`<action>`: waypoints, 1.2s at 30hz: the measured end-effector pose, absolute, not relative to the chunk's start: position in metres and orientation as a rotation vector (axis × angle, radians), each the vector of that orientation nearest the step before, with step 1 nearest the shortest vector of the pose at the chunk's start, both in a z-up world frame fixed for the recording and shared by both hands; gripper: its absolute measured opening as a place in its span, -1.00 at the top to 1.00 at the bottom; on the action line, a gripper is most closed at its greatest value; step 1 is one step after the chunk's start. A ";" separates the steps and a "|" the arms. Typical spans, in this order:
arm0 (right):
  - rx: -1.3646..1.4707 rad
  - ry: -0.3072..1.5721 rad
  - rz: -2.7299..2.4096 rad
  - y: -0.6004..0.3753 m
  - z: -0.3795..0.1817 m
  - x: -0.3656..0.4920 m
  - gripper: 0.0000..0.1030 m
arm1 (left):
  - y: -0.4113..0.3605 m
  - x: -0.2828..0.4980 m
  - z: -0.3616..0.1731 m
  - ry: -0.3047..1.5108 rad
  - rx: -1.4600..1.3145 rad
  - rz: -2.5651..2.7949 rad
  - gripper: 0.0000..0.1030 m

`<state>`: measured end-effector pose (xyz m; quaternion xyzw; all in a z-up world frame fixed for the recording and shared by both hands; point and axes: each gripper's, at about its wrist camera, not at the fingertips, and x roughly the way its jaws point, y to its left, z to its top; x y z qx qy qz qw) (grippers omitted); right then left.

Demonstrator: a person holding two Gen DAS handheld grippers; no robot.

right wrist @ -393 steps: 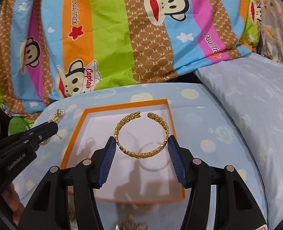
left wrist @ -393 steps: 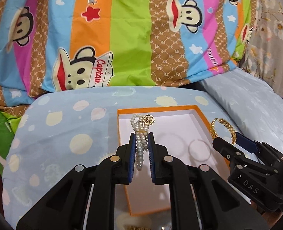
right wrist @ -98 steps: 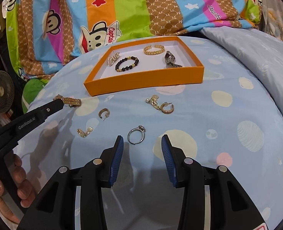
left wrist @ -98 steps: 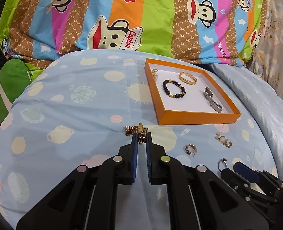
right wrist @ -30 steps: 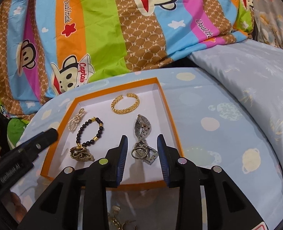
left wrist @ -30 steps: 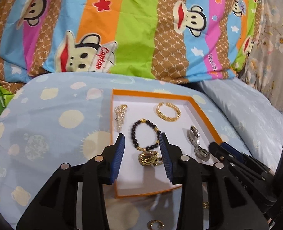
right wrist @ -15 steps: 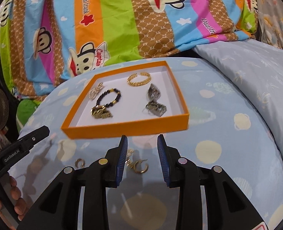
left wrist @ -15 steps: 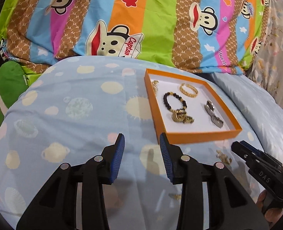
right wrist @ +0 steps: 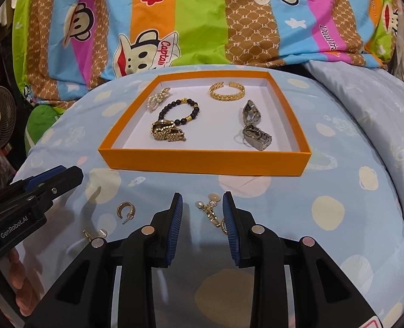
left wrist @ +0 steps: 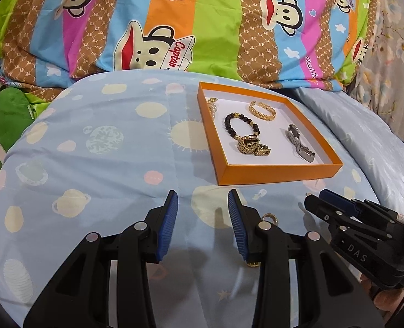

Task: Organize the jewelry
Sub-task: 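Grasp a small gold earring with the right tool while the left tool moves toward a gold hoop earring, then close the left tool on the gold hoop earring and lift it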

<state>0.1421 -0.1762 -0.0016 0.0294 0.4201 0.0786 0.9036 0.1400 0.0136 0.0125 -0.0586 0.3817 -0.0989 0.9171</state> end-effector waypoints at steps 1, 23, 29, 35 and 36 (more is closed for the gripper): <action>0.066 0.875 0.166 -0.177 -0.003 0.143 0.56 | 0.013 0.140 0.012 0.787 -0.120 -0.206 0.29; 0.251 0.735 0.025 -0.236 0.017 0.111 0.91 | 0.000 0.133 0.013 0.804 -0.128 -0.321 0.29; 0.219 0.766 0.047 -0.224 0.010 0.111 0.91 | -0.036 0.128 0.006 0.852 -0.052 -0.394 0.29; 0.231 0.767 0.043 -0.223 0.009 0.111 0.91 | -0.063 0.135 -0.003 0.903 0.005 -0.376 0.30; 0.236 0.768 0.040 -0.224 0.009 0.111 0.91 | -0.065 0.135 -0.003 0.897 0.018 -0.366 0.34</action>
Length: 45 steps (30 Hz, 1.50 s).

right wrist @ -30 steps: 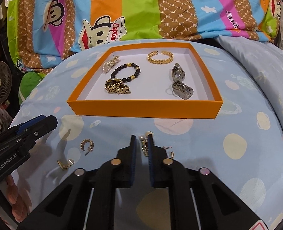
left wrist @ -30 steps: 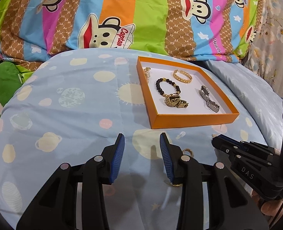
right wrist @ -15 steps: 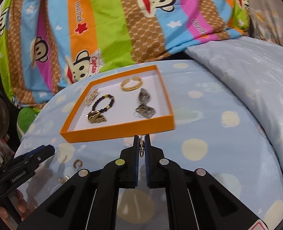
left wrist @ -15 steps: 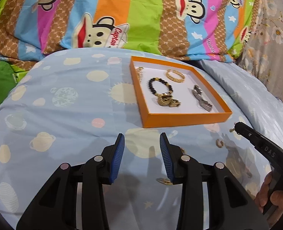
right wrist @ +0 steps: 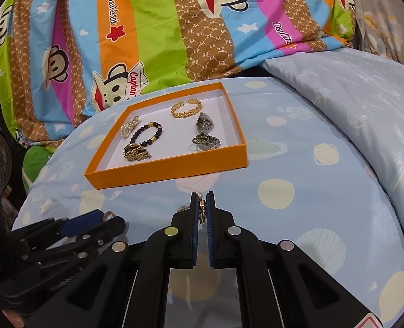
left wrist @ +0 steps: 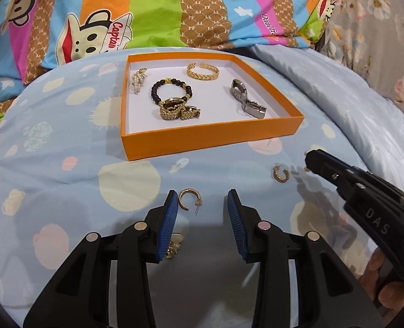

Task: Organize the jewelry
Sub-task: 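Close the left tool on the gold hoop earring and lift it, then carry the hoop earring and small earring into the box and open both tools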

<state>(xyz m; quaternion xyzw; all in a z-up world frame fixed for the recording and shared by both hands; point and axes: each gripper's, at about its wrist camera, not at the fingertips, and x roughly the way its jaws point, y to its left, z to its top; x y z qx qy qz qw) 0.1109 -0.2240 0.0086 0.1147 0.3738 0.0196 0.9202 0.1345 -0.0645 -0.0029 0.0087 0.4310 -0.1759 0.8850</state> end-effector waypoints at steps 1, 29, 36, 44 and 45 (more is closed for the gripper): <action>0.239 0.770 0.040 -0.224 0.008 0.111 0.91 | -0.066 0.134 -0.003 0.892 0.026 -0.367 0.39; 0.247 0.656 0.045 -0.234 0.047 0.138 0.91 | -0.019 0.149 0.053 0.731 -0.087 -0.314 0.68; 0.280 0.641 0.087 -0.231 0.055 0.186 0.91 | -0.025 0.192 0.076 0.689 -0.129 -0.304 0.67; 0.271 0.702 0.134 -0.218 0.032 0.215 0.91 | -0.043 0.224 0.046 0.746 -0.129 -0.296 0.68; 0.279 0.703 0.130 -0.221 0.031 0.214 0.91 | -0.044 0.224 0.042 0.750 -0.124 -0.294 0.68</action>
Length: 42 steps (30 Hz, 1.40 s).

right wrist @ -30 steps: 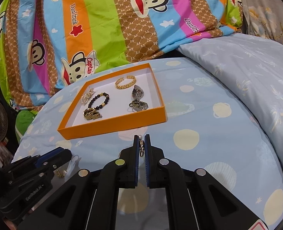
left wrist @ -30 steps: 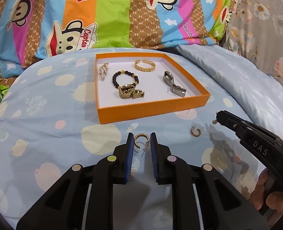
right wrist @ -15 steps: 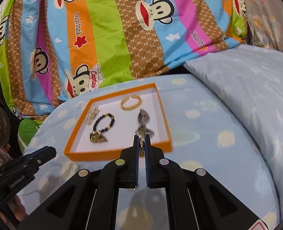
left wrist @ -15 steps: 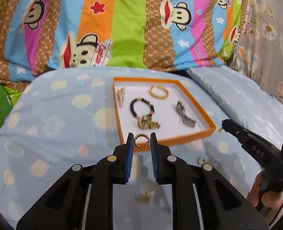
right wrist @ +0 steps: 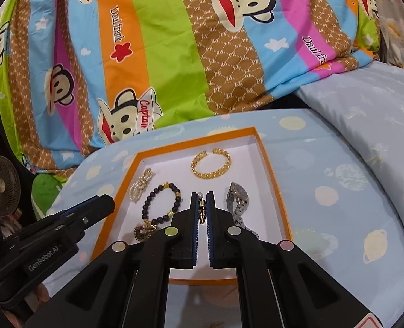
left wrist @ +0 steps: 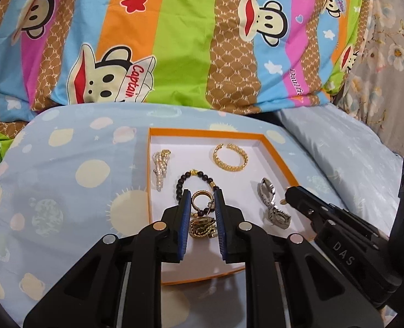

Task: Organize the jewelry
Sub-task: 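Carry the hoop earring and small earring into the box and open both tools, then grasp another gold hoop earring with the right tool while the left tool moves toward a small gold ring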

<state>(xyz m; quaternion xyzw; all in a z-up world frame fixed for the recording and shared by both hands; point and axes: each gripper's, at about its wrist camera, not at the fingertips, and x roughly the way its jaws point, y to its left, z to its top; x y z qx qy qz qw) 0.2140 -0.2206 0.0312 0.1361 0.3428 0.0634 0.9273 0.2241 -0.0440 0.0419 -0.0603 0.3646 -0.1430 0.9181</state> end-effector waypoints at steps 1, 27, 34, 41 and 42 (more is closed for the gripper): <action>0.290 0.699 0.122 -0.225 0.031 0.212 0.91 | -0.044 0.224 0.039 0.753 -0.118 -0.295 0.68; 0.274 0.693 0.106 -0.228 0.025 0.214 0.41 | -0.043 0.229 0.031 0.760 -0.153 -0.319 0.26; 0.290 0.658 0.071 -0.239 0.032 0.196 0.24 | -0.024 0.218 0.039 0.715 -0.181 -0.267 0.16; 0.255 0.695 0.063 -0.239 0.027 0.152 0.24 | 0.003 0.184 0.040 0.705 -0.207 -0.243 0.13; 0.253 0.704 0.064 -0.238 0.025 0.146 0.23 | 0.005 0.175 0.038 0.705 -0.194 -0.239 0.13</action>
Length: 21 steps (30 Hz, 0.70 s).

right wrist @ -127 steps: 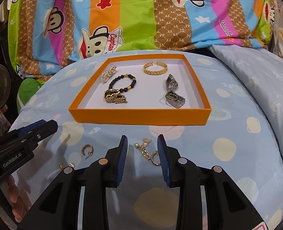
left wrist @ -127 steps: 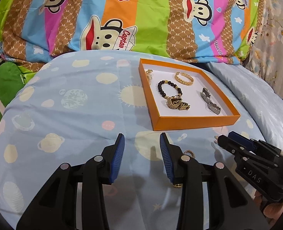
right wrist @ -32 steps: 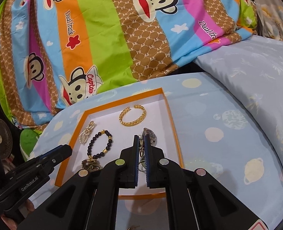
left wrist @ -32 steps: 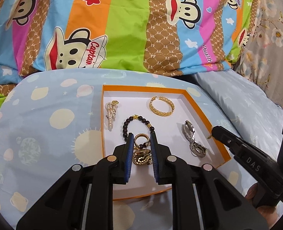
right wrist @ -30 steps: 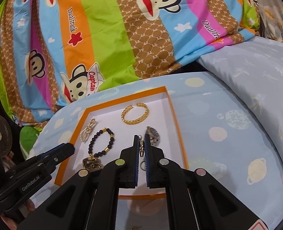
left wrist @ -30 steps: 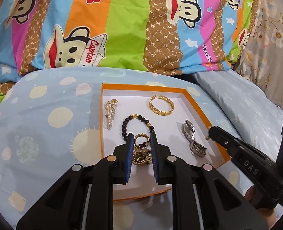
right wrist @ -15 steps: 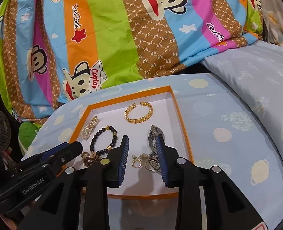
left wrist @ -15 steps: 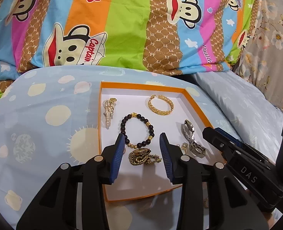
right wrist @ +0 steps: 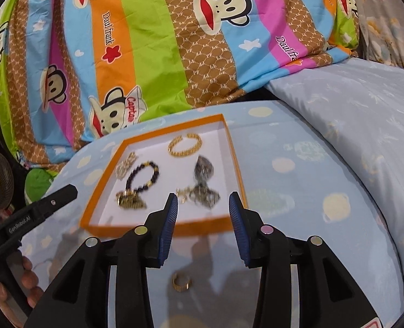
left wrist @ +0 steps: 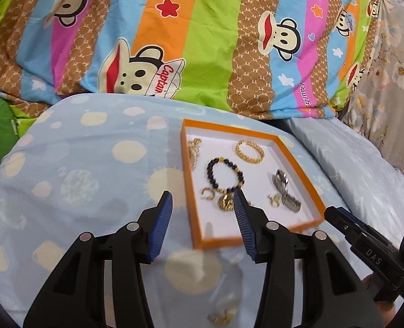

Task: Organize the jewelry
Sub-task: 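Grasp another gold hoop earring with the right tool while the left tool moves toward a small gold ring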

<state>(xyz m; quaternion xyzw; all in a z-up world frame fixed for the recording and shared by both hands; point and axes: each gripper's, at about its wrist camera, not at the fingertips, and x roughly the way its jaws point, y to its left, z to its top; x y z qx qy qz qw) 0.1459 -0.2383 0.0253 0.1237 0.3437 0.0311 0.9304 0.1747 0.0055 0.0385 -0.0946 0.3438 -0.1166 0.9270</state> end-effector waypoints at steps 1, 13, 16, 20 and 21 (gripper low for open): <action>0.252 0.716 0.067 -0.237 0.023 0.141 0.21 | 0.007 0.169 0.037 0.706 -0.183 -0.236 0.13; 0.120 0.811 0.048 -0.196 0.005 0.117 0.20 | 0.000 0.108 0.016 0.778 -0.099 -0.283 -0.05; 0.111 0.824 0.035 -0.194 0.004 0.116 0.20 | -0.005 0.104 0.015 0.776 -0.063 -0.273 -0.05; 0.109 0.853 0.027 -0.194 -0.001 0.119 0.18 | -0.009 0.107 0.010 0.805 -0.038 -0.267 -0.06; 0.110 0.862 0.027 -0.194 -0.002 0.121 0.18 | -0.009 0.108 0.009 0.810 -0.036 -0.264 -0.06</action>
